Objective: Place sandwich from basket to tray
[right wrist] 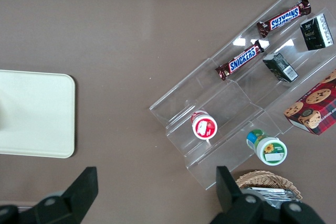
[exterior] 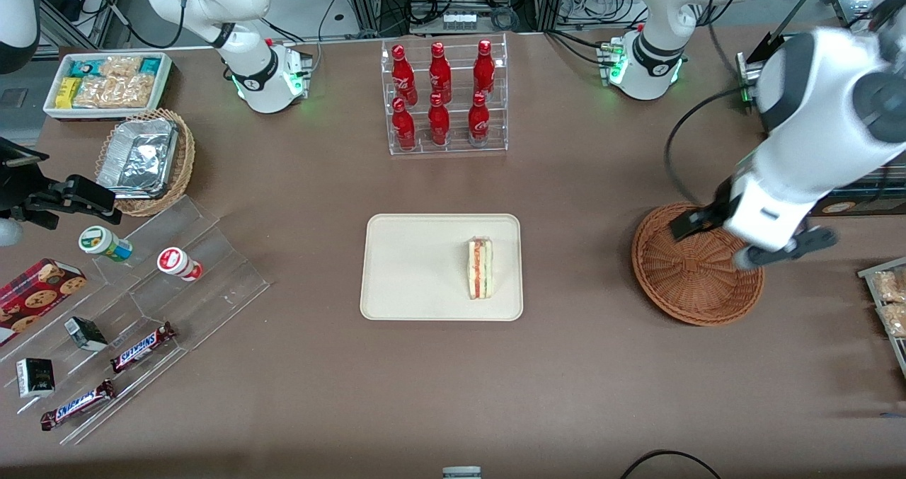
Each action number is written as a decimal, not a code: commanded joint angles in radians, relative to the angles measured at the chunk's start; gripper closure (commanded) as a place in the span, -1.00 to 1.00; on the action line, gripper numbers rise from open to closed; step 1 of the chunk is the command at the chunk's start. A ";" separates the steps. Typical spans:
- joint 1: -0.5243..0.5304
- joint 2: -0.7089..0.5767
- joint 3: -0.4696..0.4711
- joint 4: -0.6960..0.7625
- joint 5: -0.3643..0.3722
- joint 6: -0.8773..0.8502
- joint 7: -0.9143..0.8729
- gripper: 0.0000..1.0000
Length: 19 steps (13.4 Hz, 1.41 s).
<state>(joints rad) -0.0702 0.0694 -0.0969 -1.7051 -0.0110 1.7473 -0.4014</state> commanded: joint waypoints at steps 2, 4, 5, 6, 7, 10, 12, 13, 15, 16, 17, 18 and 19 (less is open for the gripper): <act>0.027 -0.134 -0.012 -0.036 0.072 -0.135 0.099 -1.00; 0.029 -0.128 -0.011 0.043 0.078 -0.227 0.162 -1.00; 0.030 -0.125 -0.011 0.080 0.078 -0.256 0.196 -1.00; 0.030 -0.125 -0.009 0.097 0.075 -0.273 0.216 -1.00; 0.030 -0.131 -0.007 0.097 0.072 -0.275 0.226 -1.00; 0.032 -0.132 -0.006 0.099 0.056 -0.272 0.225 -1.00; 0.030 -0.132 0.009 0.097 0.042 -0.269 0.225 -1.00; 0.030 -0.134 0.009 0.097 0.029 -0.267 0.222 -1.00; 0.030 -0.134 0.014 0.096 0.003 -0.259 0.217 -1.00; 0.030 -0.134 0.016 0.096 0.003 -0.258 0.219 -1.00; 0.030 -0.134 0.016 0.093 0.002 -0.255 0.216 -1.00; 0.030 -0.134 0.016 0.091 0.000 -0.243 0.211 -1.00; 0.030 -0.134 0.016 0.093 -0.001 -0.241 0.211 -1.00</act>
<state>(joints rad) -0.0458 -0.0662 -0.0802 -1.6242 0.0027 1.5009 -0.1944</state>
